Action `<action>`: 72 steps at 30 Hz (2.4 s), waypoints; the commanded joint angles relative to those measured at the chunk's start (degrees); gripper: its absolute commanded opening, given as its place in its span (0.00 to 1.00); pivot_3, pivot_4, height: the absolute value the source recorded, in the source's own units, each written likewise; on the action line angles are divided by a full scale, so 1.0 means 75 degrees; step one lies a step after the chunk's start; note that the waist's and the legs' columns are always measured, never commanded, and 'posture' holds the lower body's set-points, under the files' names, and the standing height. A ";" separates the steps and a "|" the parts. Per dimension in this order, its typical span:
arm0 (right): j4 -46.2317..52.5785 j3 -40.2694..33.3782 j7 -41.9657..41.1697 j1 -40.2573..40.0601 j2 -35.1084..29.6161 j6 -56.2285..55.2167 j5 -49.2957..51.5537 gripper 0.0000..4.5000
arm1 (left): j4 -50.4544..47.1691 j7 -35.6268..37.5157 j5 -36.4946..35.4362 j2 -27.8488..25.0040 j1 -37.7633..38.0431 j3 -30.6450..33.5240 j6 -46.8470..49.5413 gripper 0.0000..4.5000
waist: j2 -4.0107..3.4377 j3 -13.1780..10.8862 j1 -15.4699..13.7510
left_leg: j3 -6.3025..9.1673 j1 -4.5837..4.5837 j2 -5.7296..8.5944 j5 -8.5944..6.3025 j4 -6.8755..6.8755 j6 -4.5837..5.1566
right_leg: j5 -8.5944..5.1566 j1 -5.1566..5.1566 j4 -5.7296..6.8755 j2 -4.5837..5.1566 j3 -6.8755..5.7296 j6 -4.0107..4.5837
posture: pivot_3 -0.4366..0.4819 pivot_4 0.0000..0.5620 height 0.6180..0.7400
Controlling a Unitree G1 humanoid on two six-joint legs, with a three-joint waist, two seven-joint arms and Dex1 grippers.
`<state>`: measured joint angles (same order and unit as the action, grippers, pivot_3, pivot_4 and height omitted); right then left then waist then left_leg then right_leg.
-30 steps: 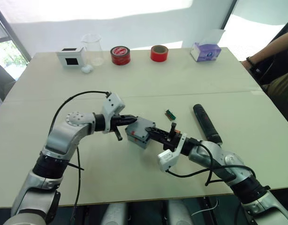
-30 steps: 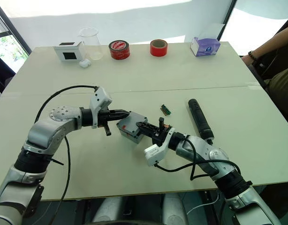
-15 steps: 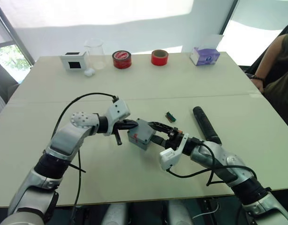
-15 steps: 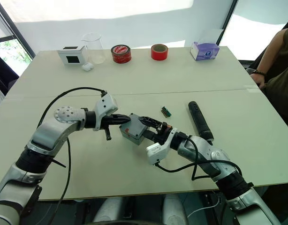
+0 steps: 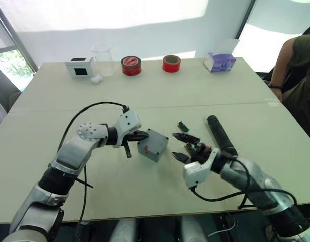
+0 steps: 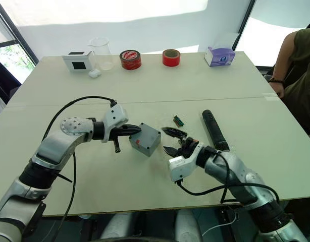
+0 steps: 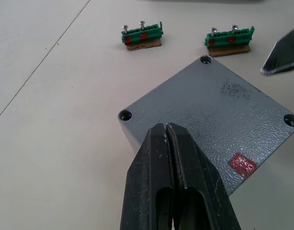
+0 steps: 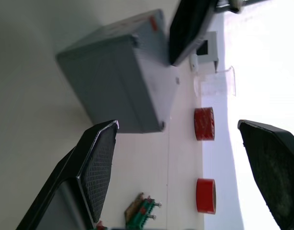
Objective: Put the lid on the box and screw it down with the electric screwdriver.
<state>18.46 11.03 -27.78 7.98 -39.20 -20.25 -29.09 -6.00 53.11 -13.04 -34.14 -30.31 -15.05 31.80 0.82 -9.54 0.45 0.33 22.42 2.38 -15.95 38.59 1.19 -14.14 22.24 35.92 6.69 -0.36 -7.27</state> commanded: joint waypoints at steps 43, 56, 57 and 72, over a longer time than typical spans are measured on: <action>0.0773 0.0889 -0.0814 0.2355 0.1631 1.0268 0.6326 0.02 | -0.0263 -0.0025 -0.0687 0.0311 0.0889 0.0469 0.0808 0.00 | 0.0000 -0.0022 0.0018 | -0.0001 0.0133 0.0009 0.0016 -0.0060 -0.0029 | 0.0018 0.0173 -0.0004 0.0015 0.0002 -0.0004 | 0.48 0.27 1.00; 0.0426 0.0999 -0.0943 0.2483 0.1800 0.9860 0.6082 0.02 | -0.1491 -0.0199 -0.0970 0.0162 0.1540 0.0666 0.1802 0.00 | -0.0001 -0.0022 0.0021 | -0.0001 0.0133 0.0008 0.0016 -0.0060 -0.0029 | 0.0017 0.0172 -0.0002 0.0013 -0.0001 -0.0004 | 0.48 0.27 1.00; 0.0422 0.0996 -0.0949 0.2481 0.1805 0.9857 0.6078 0.02 | -0.1495 -0.0206 -0.0967 0.0167 0.1540 0.0670 0.1812 0.00 | -0.0001 -0.0022 0.0022 | -0.0001 0.0133 0.0008 0.0016 -0.0060 -0.0029 | 0.0017 0.0172 -0.0002 0.0013 0.0000 -0.0004 | 0.48 0.27 1.00; 0.0769 0.1189 -0.1155 0.2190 0.1546 1.0175 0.6079 0.02 | -0.1153 -0.0540 -0.0931 0.0317 0.1326 0.1005 0.1659 0.00 | -0.0001 -0.0022 0.0024 | -0.0001 0.0132 0.0008 0.0016 -0.0060 -0.0029 | 0.0017 0.0173 -0.0003 0.0013 -0.0001 -0.0004 | 0.48 0.27 1.00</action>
<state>20.26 18.85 -34.86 24.40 -28.22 56.79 14.86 -12.85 48.28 -18.17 -32.44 -19.41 -7.57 45.72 0.81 -9.71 0.64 0.32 23.42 2.44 -15.83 38.14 0.97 -14.02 23.54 35.90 6.79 -0.36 -7.30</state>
